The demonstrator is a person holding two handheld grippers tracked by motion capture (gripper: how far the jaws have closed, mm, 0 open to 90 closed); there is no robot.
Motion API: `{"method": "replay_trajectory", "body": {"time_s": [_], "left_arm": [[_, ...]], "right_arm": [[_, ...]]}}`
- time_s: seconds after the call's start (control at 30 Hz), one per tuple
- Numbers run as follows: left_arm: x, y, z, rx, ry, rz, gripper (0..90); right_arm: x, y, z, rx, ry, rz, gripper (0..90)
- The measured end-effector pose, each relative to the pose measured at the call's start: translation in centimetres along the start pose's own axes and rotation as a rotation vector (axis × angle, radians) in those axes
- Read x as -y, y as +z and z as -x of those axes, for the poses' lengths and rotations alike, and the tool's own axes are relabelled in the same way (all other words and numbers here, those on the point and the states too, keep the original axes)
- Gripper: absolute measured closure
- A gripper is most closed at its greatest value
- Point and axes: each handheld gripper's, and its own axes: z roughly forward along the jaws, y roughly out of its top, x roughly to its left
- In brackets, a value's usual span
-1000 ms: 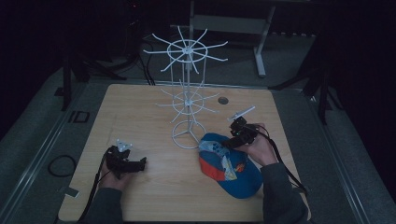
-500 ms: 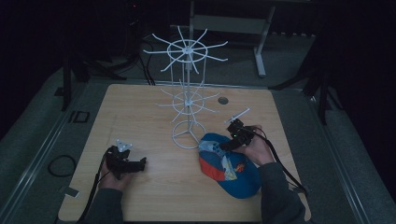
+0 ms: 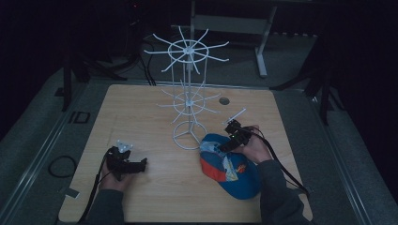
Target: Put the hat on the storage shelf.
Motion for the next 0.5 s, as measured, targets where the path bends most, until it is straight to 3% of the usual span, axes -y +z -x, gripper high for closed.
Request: {"method": "replay_trajectory", "body": {"time_s": [0.5], "left_arm": [[0.0, 0.0, 0.0, 0.0, 0.0, 0.0, 0.2]], "right_arm": [[-0.1, 1.3, 0.3, -0.014, 0.002, -0.032, 31.4]]}}
